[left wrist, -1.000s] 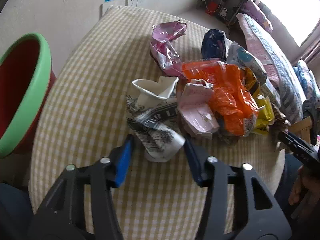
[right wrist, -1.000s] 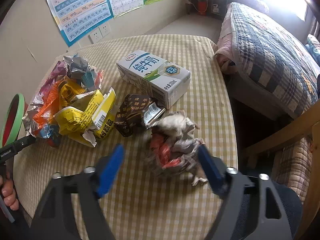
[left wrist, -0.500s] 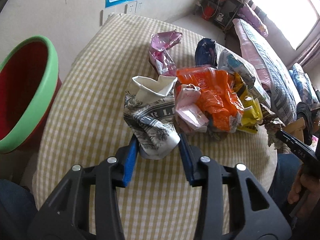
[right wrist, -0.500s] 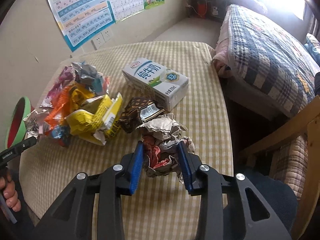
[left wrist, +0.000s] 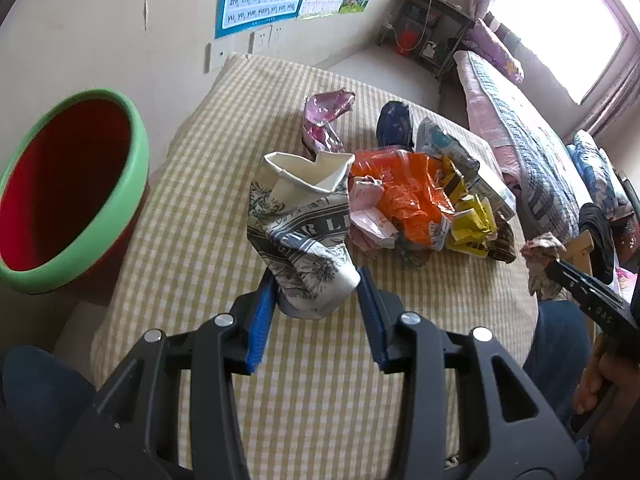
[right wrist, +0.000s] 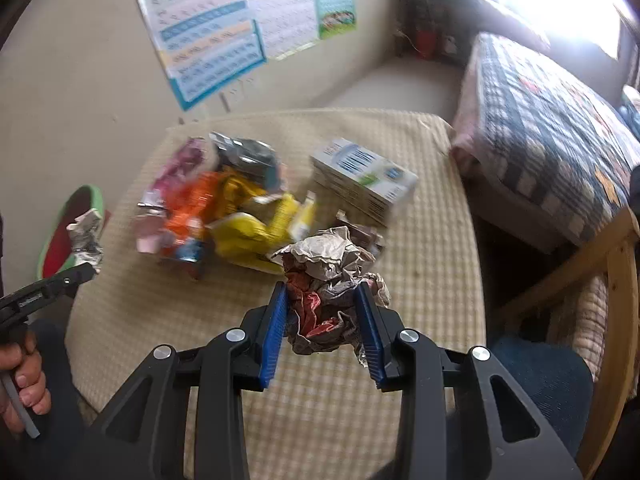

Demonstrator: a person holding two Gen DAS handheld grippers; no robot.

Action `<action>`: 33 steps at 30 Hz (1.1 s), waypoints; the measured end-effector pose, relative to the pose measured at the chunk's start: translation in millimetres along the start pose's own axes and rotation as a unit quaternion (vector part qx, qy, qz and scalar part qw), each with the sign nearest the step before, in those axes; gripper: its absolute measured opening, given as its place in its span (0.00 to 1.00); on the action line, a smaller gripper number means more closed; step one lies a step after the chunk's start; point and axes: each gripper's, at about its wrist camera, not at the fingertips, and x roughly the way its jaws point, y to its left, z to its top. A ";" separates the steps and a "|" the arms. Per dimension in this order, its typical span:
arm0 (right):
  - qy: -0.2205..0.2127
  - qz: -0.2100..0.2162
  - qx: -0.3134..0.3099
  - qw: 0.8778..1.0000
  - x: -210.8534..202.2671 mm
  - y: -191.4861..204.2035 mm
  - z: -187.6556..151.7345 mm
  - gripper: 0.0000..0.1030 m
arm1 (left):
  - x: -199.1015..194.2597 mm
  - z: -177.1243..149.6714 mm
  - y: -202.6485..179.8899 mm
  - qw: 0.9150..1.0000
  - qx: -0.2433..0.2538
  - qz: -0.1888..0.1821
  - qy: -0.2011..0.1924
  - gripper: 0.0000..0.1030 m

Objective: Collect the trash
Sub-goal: 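Carry both wrappers to the red bin and open both tools inside it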

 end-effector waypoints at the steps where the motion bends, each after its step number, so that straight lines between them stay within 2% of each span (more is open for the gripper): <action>1: -0.005 0.005 -0.006 1.000 -2.7 5.3 1.8 0.33 | -4.3 0.0 0.9 1.000 0.000 0.000 -0.004 0.38; 12: -0.039 0.035 -0.045 0.998 -17.8 48.0 27.7 0.33 | -27.4 1.5 6.8 1.000 -0.003 -0.005 -0.027 0.38; 20: -0.048 0.056 -0.078 0.994 -19.9 82.0 38.6 0.33 | -41.6 8.4 15.8 0.999 -0.004 -0.009 -0.042 0.38; 33: -0.055 0.094 -0.126 0.986 -9.3 152.7 61.7 0.33 | -58.0 20.2 64.3 0.998 -0.033 0.015 -0.059 0.38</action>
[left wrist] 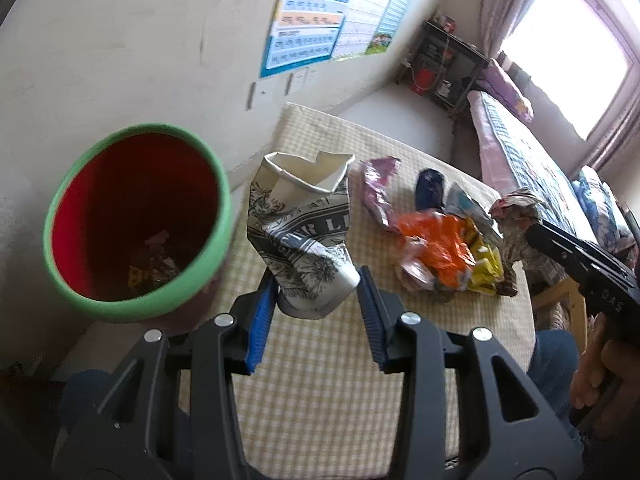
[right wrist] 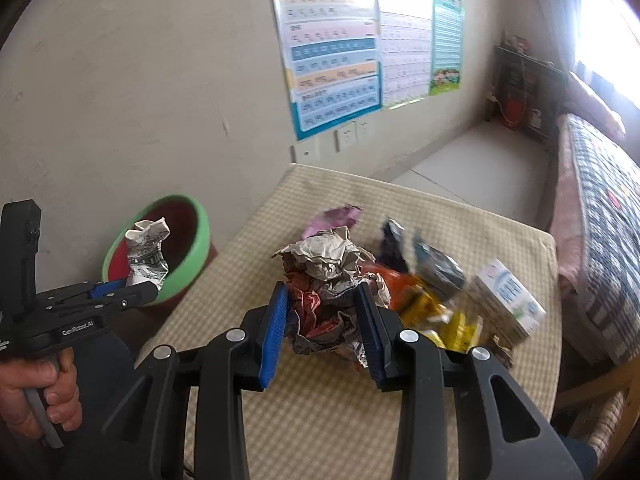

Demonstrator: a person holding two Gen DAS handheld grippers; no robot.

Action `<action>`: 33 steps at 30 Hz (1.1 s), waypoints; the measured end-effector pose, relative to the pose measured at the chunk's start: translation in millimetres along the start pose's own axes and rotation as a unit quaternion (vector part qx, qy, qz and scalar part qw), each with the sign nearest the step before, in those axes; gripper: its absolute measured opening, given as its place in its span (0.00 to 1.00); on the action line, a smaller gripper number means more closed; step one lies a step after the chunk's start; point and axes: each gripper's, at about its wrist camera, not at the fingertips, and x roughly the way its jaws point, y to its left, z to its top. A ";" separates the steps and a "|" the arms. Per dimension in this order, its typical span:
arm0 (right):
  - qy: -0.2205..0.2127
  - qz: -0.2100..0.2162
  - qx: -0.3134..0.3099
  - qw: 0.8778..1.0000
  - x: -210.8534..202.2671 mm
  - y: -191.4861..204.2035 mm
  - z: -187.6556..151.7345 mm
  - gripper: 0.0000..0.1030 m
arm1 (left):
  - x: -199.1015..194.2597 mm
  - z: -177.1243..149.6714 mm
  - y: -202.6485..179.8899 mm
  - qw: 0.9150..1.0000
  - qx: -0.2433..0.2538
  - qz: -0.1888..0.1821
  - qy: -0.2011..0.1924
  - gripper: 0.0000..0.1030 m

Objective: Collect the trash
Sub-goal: 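Carry both wrappers to the red bin and open both tools inside it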

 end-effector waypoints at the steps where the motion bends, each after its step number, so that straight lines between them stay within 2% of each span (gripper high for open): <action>1: 0.000 0.004 -0.004 1.000 3.3 6.2 3.2 0.33 | -1.5 1.8 6.8 1.000 -0.004 0.004 -0.002 0.38; 13: 0.002 0.059 -0.043 0.997 39.5 73.5 34.6 0.33 | -15.3 13.3 79.5 0.998 -0.046 0.046 -0.006 0.38; 24: 0.021 0.109 -0.077 0.991 87.4 136.6 60.1 0.33 | -20.0 20.2 142.9 0.994 -0.080 0.077 -0.008 0.38; 33: 0.041 0.139 -0.101 0.984 131.4 183.5 73.1 0.34 | -13.2 17.8 180.4 0.992 -0.100 0.076 -0.001 0.38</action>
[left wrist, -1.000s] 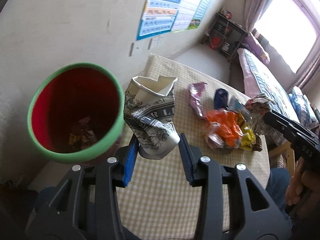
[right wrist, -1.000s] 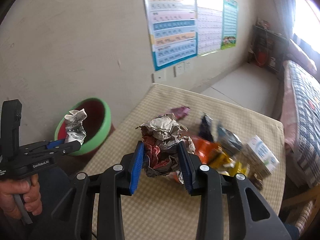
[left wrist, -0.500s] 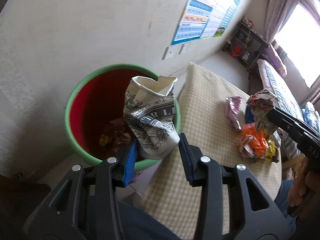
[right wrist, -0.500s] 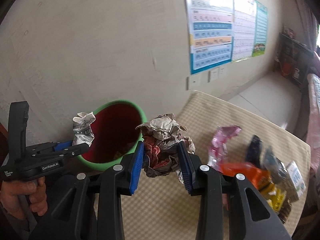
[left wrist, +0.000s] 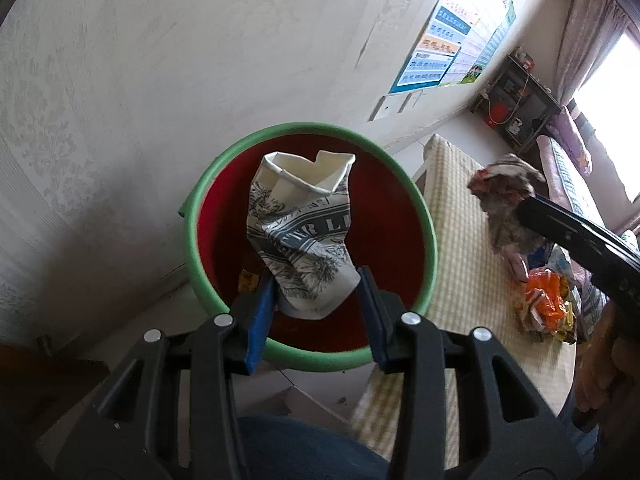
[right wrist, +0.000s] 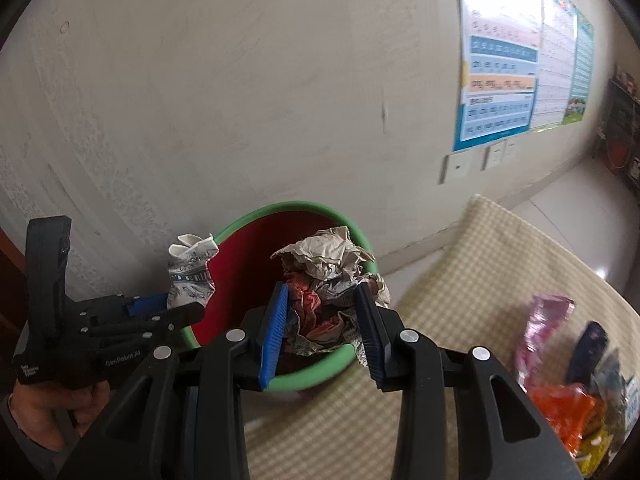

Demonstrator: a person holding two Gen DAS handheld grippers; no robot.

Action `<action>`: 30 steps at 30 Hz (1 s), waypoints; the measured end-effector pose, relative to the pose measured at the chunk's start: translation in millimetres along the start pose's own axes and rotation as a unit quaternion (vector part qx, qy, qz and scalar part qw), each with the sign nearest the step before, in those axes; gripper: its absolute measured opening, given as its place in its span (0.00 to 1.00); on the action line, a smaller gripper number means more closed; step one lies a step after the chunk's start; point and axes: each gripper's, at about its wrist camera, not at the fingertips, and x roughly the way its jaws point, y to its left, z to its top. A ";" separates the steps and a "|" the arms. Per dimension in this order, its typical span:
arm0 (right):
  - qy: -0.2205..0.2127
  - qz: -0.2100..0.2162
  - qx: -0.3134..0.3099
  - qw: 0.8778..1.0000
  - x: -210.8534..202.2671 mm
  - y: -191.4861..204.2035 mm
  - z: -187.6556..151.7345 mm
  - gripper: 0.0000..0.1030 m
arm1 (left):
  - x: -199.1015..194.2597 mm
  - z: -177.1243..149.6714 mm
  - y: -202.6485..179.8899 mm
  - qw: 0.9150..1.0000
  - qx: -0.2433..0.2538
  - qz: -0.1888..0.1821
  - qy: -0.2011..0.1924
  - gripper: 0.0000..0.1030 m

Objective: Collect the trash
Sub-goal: 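Carry both wrappers to the red bin and open both tools inside it, then move both tools back over the table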

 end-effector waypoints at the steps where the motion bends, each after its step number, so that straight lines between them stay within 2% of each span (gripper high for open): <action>1: 0.002 0.002 -0.001 1.000 5.3 1.3 1.0 0.34 | 0.8 0.0 2.5 1.000 -0.001 -0.001 0.001 0.38; 10: 0.024 0.013 -0.012 1.000 41.9 16.3 8.3 0.35 | 12.9 0.8 18.0 1.000 -0.008 -0.012 0.012 0.38; 13: 0.028 0.015 -0.012 0.999 47.0 18.1 12.1 0.39 | 15.8 1.6 18.4 1.000 -0.007 -0.013 0.014 0.39; 15: 0.027 0.017 -0.007 0.999 47.6 16.8 14.1 0.52 | 17.6 1.5 16.4 1.000 -0.001 -0.009 0.016 0.58; 16: 0.024 0.017 -0.005 1.000 47.7 15.9 14.8 0.53 | 16.3 1.0 14.8 1.000 0.005 -0.005 0.011 0.59; 18: 0.020 0.015 -0.005 1.000 45.0 17.3 15.9 0.65 | 15.7 -0.4 14.0 1.000 0.008 -0.004 0.012 0.67; 22: 0.014 0.011 0.000 1.000 38.4 14.1 17.0 0.72 | 10.6 -3.0 13.5 1.000 0.006 0.004 0.002 0.82; 24: 0.011 0.007 0.006 1.000 32.4 11.2 16.2 0.79 | 7.2 -4.9 11.8 1.000 0.005 0.004 -0.002 0.90; 30: 0.002 -0.009 0.021 1.000 6.0 -1.4 5.2 0.81 | -4.0 -7.9 -5.1 1.000 0.017 0.003 -0.009 0.95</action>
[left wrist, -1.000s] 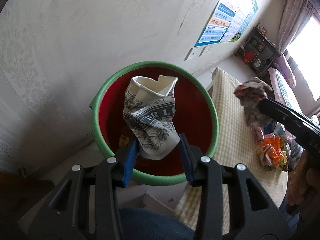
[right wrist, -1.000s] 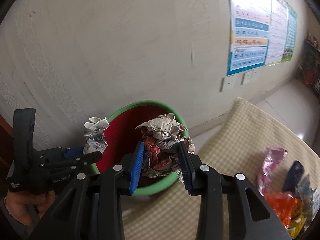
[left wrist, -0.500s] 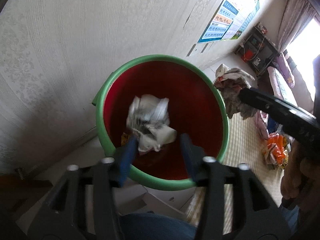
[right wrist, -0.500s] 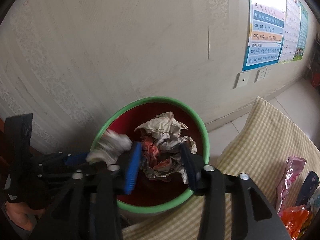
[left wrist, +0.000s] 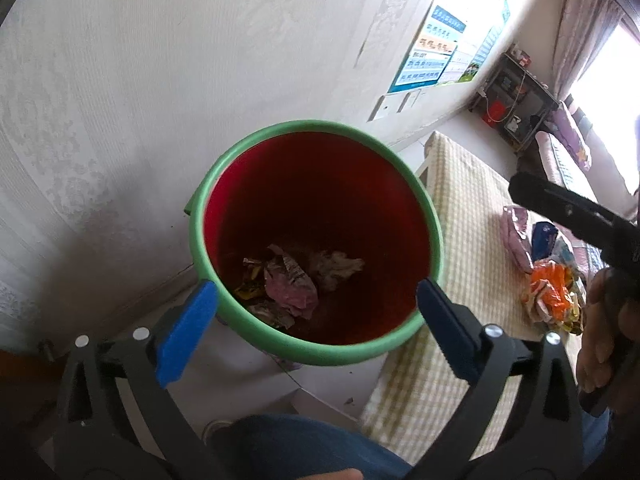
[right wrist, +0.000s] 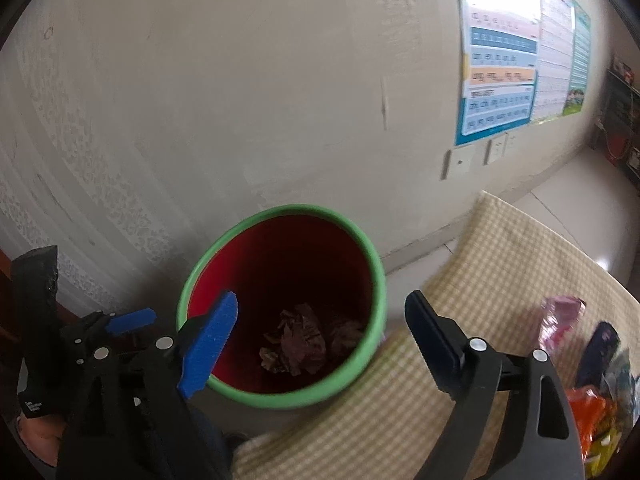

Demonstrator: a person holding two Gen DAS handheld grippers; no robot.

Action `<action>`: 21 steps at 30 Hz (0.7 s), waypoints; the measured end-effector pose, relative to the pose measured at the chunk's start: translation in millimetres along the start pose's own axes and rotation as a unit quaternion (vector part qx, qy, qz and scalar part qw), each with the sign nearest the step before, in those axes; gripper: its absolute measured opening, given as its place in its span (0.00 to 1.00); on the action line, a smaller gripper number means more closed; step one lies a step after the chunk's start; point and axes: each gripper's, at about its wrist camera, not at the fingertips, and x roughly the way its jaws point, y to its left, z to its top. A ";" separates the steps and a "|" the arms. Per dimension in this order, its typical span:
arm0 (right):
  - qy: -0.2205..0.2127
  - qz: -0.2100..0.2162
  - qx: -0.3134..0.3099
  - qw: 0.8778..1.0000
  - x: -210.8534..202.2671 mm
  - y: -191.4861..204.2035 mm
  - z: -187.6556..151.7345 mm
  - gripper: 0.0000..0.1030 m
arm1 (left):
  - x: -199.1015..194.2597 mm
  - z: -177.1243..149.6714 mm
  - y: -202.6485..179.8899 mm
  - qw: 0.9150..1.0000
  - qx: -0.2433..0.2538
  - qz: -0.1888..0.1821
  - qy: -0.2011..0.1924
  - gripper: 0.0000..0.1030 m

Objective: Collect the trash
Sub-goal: 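Move both tools back over the table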

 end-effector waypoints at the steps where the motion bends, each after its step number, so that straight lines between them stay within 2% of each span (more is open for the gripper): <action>1: -0.002 -0.002 0.004 1.000 -6.2 -3.4 -3.1 0.81 | -2.7 -0.4 -4.4 1.000 0.004 -0.001 -0.001 0.95; 9: -0.022 -0.029 0.028 0.999 -57.0 -30.0 -28.6 0.83 | -22.2 -9.3 -44.7 0.999 0.032 -0.013 -0.011 0.95; 21: -0.053 -0.084 0.080 0.992 -139.6 -88.3 -80.2 0.83 | -33.7 -33.4 -132.3 0.995 0.087 -0.052 -0.011 0.95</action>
